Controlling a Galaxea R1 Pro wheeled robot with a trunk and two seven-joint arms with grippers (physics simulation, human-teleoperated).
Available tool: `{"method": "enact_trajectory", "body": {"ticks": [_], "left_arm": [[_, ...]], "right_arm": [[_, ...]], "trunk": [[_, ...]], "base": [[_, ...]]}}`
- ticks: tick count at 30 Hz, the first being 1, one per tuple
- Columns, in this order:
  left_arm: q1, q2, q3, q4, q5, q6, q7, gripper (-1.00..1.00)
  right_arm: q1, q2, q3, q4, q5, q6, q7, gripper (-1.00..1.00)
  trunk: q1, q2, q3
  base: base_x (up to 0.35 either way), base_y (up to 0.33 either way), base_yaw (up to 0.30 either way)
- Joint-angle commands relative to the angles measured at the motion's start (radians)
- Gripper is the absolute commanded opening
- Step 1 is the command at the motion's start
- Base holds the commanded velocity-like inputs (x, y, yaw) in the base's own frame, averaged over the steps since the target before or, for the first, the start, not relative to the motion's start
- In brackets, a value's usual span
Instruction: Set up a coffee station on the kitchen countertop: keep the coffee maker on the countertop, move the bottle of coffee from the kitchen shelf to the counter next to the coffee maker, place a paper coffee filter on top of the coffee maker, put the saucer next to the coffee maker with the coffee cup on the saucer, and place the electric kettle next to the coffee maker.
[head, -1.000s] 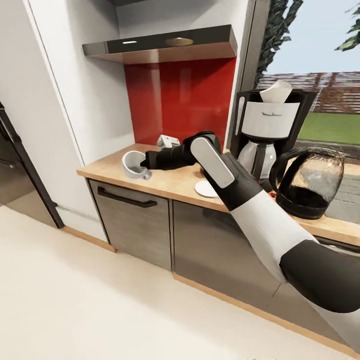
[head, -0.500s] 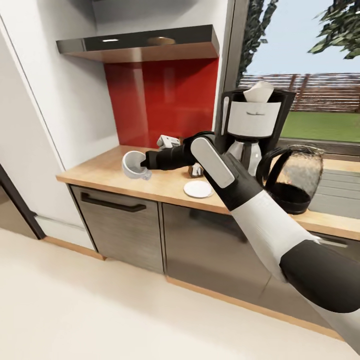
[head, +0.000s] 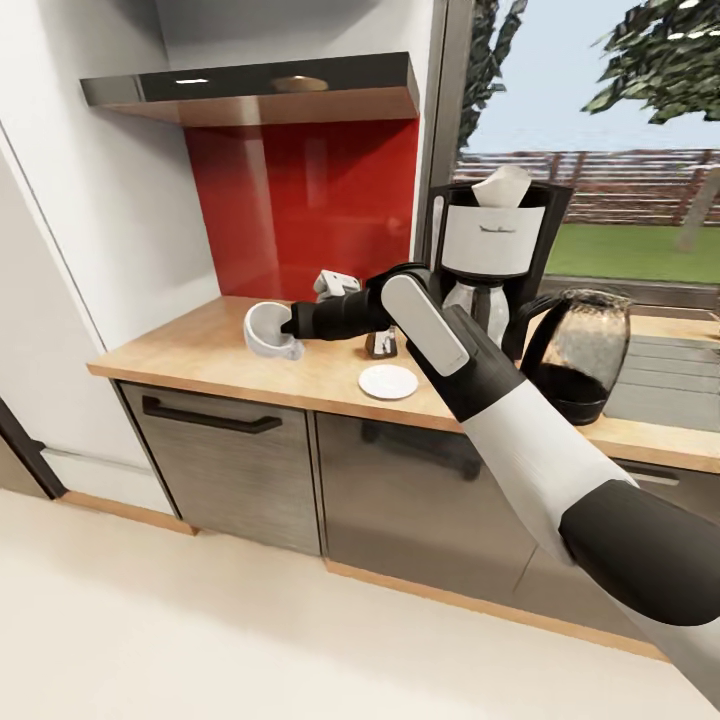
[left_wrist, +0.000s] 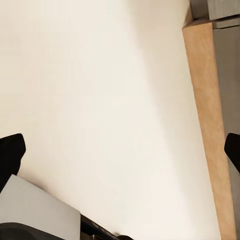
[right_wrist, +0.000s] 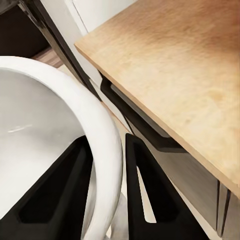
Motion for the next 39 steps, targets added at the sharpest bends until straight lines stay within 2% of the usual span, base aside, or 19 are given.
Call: {"method": "enact_trajectory", "body": {"ticks": [1, 10, 13, 21, 28, 29, 39], "left_arm": [[0.0, 0.0, -0.004, 0.0, 0.008, 0.007, -0.004, 1.0], [0.0, 0.0, -0.004, 0.0, 0.007, 0.007, -0.004, 1.0], [0.0, 0.0, -0.004, 0.0, 0.007, 0.007, -0.003, 1.0], [0.0, 0.0, -0.004, 0.0, 0.007, 0.007, -0.003, 1.0], [0.0, 0.0, -0.004, 0.0, 0.007, 0.007, -0.003, 1.0], [0.0, 0.0, -0.004, 0.0, 0.007, 0.007, -0.003, 1.0], [0.0, 0.0, -0.004, 0.0, 0.007, 0.007, -0.003, 1.0]], "right_arm": [[-0.001, 0.0, 0.001, -0.001, -0.011, 0.001, -0.011, -1.0], [-0.001, -0.009, -0.003, -0.007, -0.011, 0.001, -0.011, -1.0], [-0.005, -0.02, -0.012, 0.002, -0.002, 0.0, -0.015, -1.0], [-0.026, -0.02, -0.013, 0.052, 0.002, -0.001, -0.035, -1.0], [-0.087, -0.015, -0.013, 0.191, 0.0, -0.002, -0.122, -1.0], [-0.103, -0.014, -0.013, 0.233, 0.0, -0.002, -0.136, -1.0], [-0.189, -0.011, -0.011, 0.482, 0.0, -0.002, -0.159, -1.0]], "trunk": [[0.0, 0.0, -0.001], [0.0, 0.0, -0.001], [0.0, 0.0, -0.001], [0.0, 0.0, -0.001], [0.0, 0.0, -0.001], [0.0, 0.0, -0.001], [0.0, 0.0, -0.001]], "base": [[0.001, 0.002, -0.011], [0.0, 0.0, -0.002], [0.0, 0.0, 0.0], [0.0, 0.0, 0.0], [0.0, 0.0, 0.0], [0.0, 0.0, 0.0], [0.0, 0.0, 0.0]]}}
